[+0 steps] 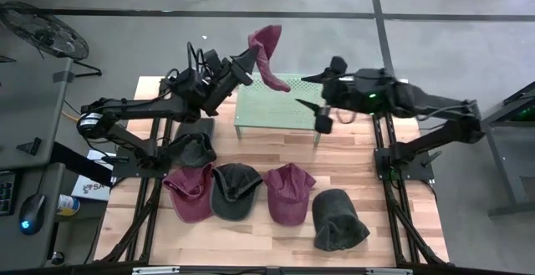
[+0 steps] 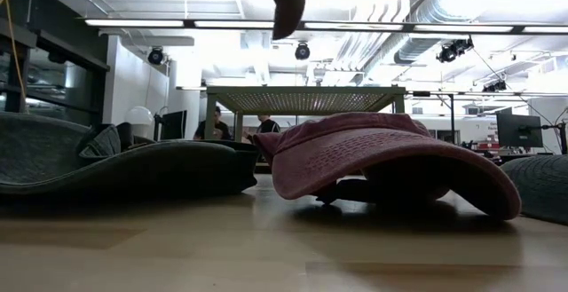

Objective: Pick & Place hat
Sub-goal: Put the top dark red cap on the shelf

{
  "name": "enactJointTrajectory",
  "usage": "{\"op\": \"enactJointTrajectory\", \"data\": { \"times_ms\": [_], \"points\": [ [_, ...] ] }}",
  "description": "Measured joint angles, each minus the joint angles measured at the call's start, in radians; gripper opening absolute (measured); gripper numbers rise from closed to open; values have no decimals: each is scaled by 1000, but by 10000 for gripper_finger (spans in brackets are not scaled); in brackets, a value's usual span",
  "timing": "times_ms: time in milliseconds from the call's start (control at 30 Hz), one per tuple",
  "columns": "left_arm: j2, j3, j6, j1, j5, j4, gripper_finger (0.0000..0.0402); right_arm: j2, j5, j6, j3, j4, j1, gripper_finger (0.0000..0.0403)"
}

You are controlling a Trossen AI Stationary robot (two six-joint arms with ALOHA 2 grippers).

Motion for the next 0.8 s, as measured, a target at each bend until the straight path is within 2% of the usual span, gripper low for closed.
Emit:
{"op": "enactJointTrajectory", "data": {
  "times_ms": [133, 467, 633, 800],
  "points": [
    [0, 0, 10, 0, 0, 42, 32, 51, 46, 101, 0, -4, -1, 259],
    [0, 0, 28, 0, 36, 117, 32, 166, -16, 190, 0, 108, -1, 259],
    [1, 0, 28, -1, 75, 118, 32, 209, 50, 222, 0, 209, -3, 259],
    [0, 0, 29, -3, 105, 119, 32, 213, 44, 252, 0, 244, -12, 257]
  ]
}}
